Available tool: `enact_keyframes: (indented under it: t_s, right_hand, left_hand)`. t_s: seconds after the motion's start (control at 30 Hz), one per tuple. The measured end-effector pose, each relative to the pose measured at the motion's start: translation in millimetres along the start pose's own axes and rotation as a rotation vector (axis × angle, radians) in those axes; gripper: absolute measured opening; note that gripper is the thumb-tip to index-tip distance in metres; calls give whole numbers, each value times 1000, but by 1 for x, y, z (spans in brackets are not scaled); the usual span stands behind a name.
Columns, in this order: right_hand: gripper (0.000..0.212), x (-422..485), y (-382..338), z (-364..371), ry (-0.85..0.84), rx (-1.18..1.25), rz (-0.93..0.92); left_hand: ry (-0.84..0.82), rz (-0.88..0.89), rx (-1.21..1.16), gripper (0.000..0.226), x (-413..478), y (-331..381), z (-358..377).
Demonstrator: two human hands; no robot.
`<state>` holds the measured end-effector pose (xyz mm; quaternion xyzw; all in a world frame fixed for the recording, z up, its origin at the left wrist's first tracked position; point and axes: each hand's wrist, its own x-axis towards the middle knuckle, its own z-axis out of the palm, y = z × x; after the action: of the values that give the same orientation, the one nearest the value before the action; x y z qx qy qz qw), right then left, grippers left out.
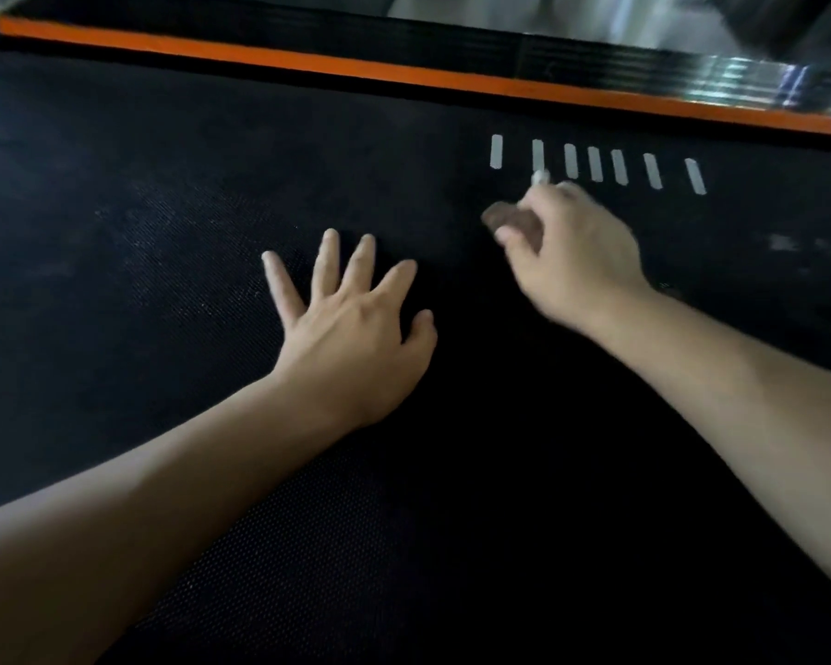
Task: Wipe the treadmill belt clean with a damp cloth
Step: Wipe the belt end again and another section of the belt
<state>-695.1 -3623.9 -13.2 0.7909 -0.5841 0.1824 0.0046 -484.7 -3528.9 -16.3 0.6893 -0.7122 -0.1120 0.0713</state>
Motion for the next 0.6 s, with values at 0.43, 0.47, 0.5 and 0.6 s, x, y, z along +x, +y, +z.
enact_keyframes:
  t_s: [0.43,0.47,0.5,0.6]
  right_hand:
    - [24,61,7,17,-9,76,-66]
    - [25,63,8,17,-35,98,-127]
    - [27,73,15,16,-42,86,-143]
    - [29,117,45,15,9,24,72]
  left_hand:
    - [33,34,17,67,31,21,18]
    - [36,34,18,67,31,22,19]
    - [43,33,21,67,31,22,20]
    - [57,34,25,67,31,21,21]
